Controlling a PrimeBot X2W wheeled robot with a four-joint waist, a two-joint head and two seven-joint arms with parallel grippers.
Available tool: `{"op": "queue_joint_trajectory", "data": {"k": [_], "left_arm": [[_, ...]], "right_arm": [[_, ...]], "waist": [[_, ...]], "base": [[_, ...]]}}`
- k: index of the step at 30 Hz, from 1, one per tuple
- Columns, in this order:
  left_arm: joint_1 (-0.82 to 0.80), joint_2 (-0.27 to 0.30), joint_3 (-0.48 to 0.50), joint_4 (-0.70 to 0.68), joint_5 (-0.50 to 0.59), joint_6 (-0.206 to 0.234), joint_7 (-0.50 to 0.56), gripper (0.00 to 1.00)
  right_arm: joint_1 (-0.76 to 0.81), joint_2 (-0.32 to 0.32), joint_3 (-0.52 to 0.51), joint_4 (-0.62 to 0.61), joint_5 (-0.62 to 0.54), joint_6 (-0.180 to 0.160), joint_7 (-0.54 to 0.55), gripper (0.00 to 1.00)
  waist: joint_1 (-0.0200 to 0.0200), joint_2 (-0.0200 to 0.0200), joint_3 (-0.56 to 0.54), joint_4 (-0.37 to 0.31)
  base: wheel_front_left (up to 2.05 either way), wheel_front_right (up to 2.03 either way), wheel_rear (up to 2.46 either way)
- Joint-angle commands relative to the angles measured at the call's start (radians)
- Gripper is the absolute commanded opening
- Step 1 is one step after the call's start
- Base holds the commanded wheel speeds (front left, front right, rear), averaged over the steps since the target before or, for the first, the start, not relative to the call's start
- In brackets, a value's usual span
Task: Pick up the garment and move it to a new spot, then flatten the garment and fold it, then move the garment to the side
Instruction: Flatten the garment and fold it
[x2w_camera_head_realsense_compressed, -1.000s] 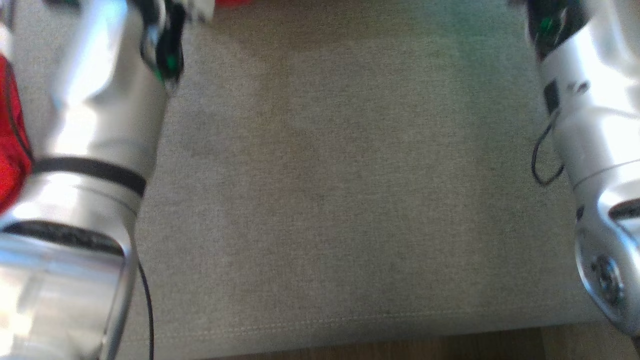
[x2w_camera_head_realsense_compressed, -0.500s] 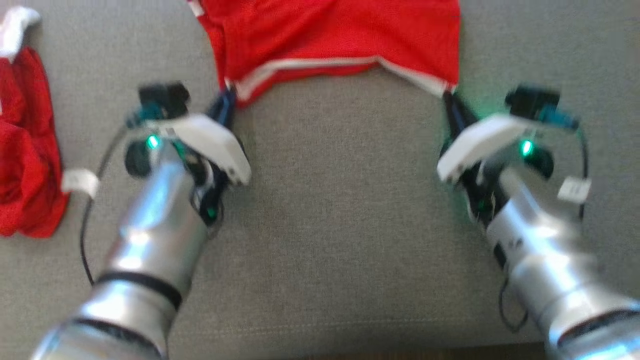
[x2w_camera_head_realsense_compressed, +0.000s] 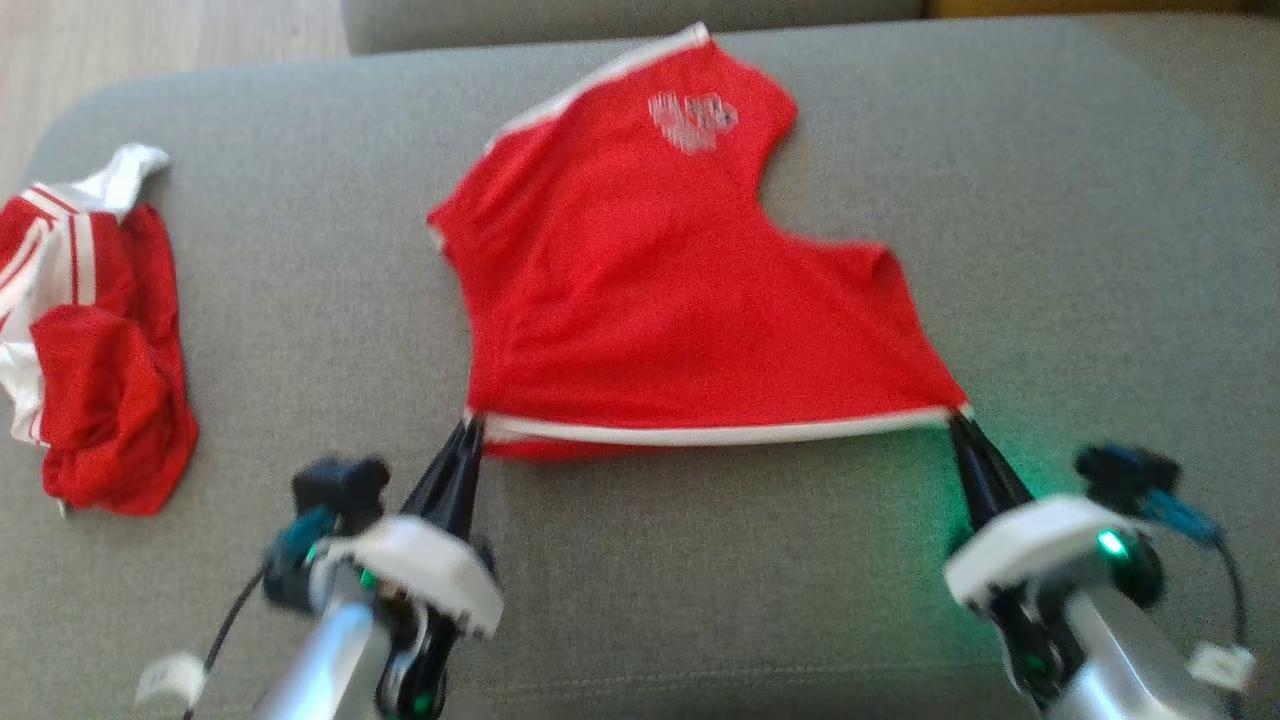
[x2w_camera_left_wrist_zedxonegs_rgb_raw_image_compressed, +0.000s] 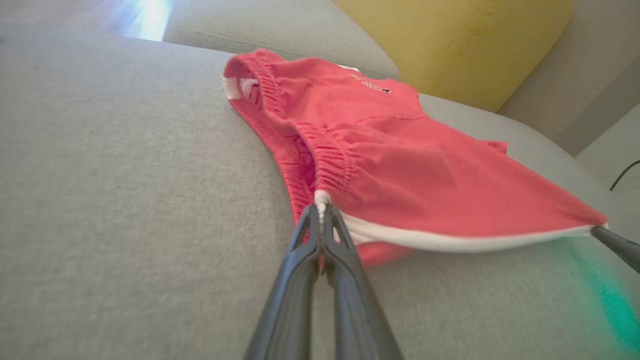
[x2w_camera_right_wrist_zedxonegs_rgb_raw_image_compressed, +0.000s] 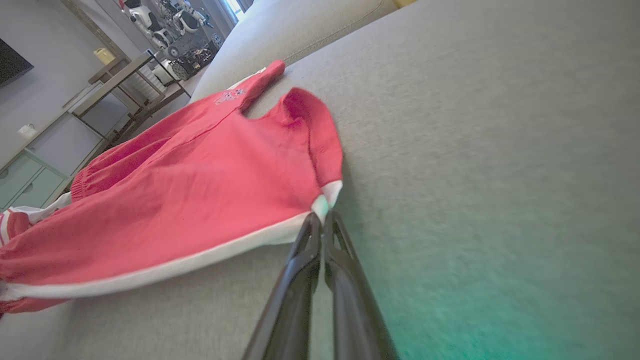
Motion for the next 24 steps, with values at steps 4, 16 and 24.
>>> {"op": "queue_joint_trajectory", "data": {"k": [4, 16, 24], "left_arm": [[0.109, 0.063, 0.032, -0.172, 0.018, 0.067, 0.024, 0.0], [0.436, 0.137, 0.02, -0.558, -0.008, 0.208, 0.194, 0.0], [0.449, 0.151, 0.034, -0.655, -0.046, 0.223, 0.256, 0.0]], "right_arm": [[0.163, -0.018, -0.095, -0.204, -0.08, 0.003, 0.072, 0.0], [0.647, 0.111, -0.359, -0.815, -0.228, 0.003, 0.433, 0.0], [0.637, 0.116, -0.395, -0.904, -0.255, 0.003, 0.489, 0.0]], "waist": [[0.0, -0.0001, -0.063, -0.002], [0.0, -0.0001, -0.149, 0.01], [0.0, -0.0001, -0.122, 0.024]], "base": [[0.0, 0.0, 0.0], [0.0, 0.0, 0.0], [0.0, 0.0, 0.0]]}}
